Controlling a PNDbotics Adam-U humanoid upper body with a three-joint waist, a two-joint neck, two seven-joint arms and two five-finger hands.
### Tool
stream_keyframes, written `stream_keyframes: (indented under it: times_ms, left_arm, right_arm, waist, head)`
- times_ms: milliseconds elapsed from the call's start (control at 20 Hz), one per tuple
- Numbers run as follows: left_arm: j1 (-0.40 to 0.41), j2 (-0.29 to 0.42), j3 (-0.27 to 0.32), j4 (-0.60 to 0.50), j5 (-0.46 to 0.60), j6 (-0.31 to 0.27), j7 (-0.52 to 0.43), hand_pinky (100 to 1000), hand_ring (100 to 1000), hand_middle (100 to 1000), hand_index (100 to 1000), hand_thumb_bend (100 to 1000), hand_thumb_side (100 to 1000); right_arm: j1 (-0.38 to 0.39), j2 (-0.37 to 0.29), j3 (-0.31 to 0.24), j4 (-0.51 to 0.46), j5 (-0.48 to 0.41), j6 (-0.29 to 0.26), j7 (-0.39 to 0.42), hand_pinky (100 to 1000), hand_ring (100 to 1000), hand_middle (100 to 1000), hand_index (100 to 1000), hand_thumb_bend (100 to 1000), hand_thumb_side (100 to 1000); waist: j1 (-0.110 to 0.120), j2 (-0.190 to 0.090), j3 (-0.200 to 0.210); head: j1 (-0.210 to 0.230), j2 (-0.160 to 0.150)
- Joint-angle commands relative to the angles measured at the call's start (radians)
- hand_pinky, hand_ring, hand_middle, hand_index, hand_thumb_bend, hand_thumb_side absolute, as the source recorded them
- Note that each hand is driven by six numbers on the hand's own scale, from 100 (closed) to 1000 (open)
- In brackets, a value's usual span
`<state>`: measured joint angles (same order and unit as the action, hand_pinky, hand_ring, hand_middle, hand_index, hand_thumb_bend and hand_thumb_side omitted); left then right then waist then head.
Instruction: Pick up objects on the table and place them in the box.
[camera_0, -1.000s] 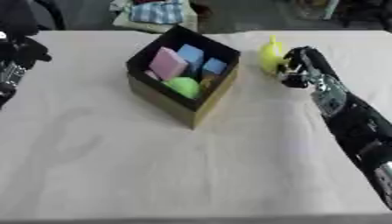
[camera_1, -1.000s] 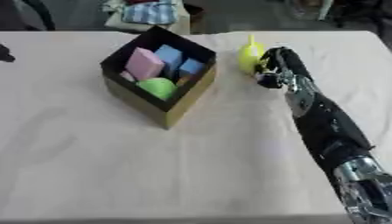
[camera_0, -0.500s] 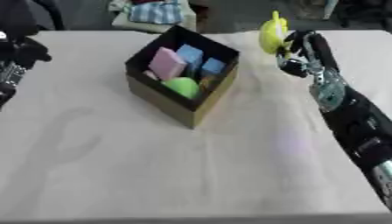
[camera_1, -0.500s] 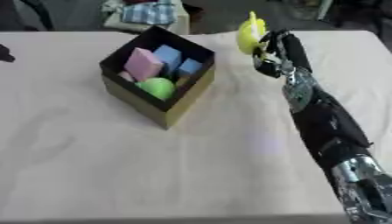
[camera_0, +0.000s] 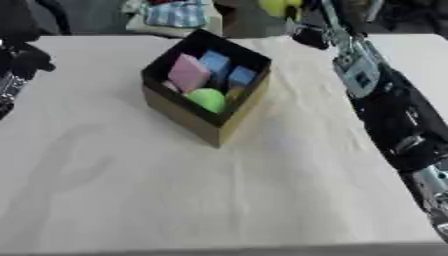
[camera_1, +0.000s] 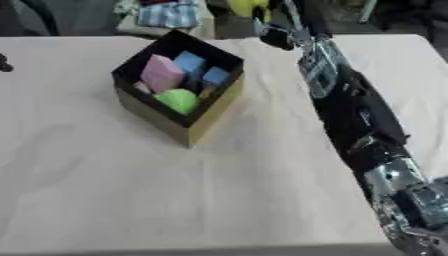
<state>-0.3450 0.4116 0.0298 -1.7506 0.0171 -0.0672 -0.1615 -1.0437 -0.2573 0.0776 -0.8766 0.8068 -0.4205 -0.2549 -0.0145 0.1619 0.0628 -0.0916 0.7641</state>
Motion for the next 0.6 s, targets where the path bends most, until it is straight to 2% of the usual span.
stream_keyframes:
  times_ms: [50, 200, 600]
  left_arm:
    - [-0.017, 0.011, 0.007, -0.016, 0.006, -0.004, -0.001, 769, 608, 566, 805, 497, 673]
    - [-0.017, 0.010, 0.007, -0.018, 0.007, -0.003, 0.000, 768, 607, 565, 805, 497, 672]
    - [-0.019, 0.006, 0.010, -0.026, 0.014, -0.004, 0.016, 762, 599, 558, 802, 495, 663]
  right_arm:
    - [-0.032, 0.012, 0.035, -0.080, -0.010, -0.017, 0.050, 517, 541, 411, 442, 100, 100]
    - [-0.033, 0.035, 0.068, -0.093, -0.007, -0.037, 0.099, 524, 548, 417, 448, 100, 100]
    - [-0.010, 0.106, 0.105, -0.008, 0.072, -0.093, 0.235, 539, 565, 433, 465, 100, 100]
  waist:
    - [0.011, -0.007, 0.005]
    - [0.008, -0.006, 0.011]
    - [0.005, -0.004, 0.026]
  head:
    - [-0.008, -0.003]
    - [-0.012, -0.002]
    - [-0.018, -0.001]
